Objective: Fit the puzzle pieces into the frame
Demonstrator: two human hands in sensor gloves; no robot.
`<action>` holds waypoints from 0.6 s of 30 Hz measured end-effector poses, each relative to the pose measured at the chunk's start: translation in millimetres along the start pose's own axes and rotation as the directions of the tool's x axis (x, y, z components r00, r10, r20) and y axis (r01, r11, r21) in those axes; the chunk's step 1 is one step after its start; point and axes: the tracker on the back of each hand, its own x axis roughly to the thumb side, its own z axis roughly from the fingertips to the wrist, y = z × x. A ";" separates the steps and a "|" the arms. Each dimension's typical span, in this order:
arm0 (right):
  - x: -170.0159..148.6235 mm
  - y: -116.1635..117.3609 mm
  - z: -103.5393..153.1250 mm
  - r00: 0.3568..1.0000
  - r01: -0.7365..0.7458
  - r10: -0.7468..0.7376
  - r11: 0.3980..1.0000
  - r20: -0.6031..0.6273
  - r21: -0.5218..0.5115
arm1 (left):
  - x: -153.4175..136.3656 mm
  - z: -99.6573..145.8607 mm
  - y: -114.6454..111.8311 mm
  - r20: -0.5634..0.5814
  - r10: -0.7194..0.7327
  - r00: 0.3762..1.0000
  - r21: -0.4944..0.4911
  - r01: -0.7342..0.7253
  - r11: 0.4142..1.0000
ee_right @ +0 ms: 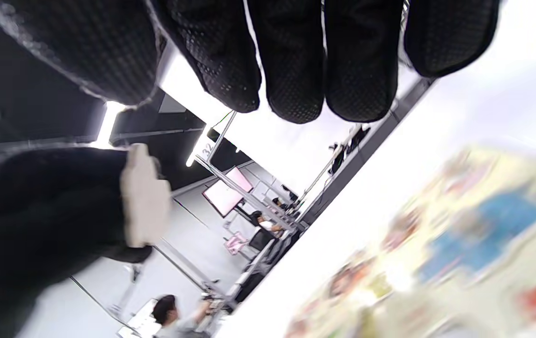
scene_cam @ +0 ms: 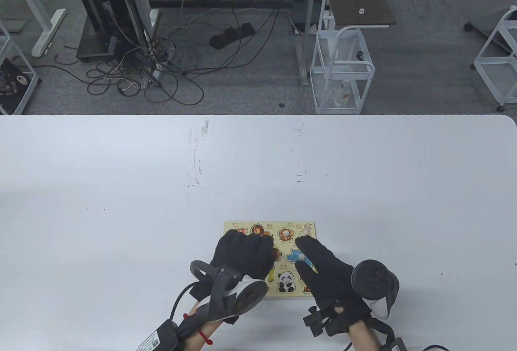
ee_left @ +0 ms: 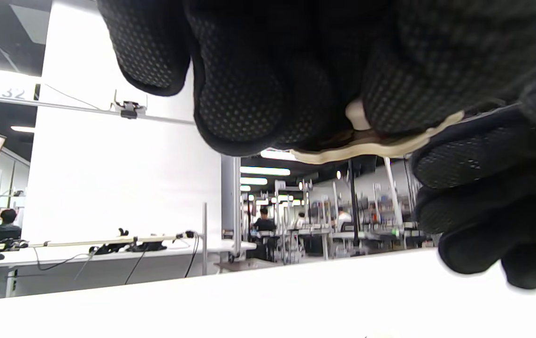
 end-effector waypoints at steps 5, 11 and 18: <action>-6.6 -1.1 -1.6 0.989 -0.150 0.150 0.989 -0.005 0.003 | -0.3 -27.6 -10.1 0.056 -0.107 0.993 -0.125 0.114 0.986; -9.2 -4.0 -2.6 0.989 -0.146 0.146 0.989 -0.014 -0.012 | -0.6 -56.9 -35.9 0.099 -0.181 0.978 -0.274 0.202 0.940; -9.4 -4.1 -2.8 0.982 -0.190 0.190 0.980 -0.019 -0.051 | -4.9 -81.2 -73.4 0.142 -0.256 0.956 -0.453 0.293 0.842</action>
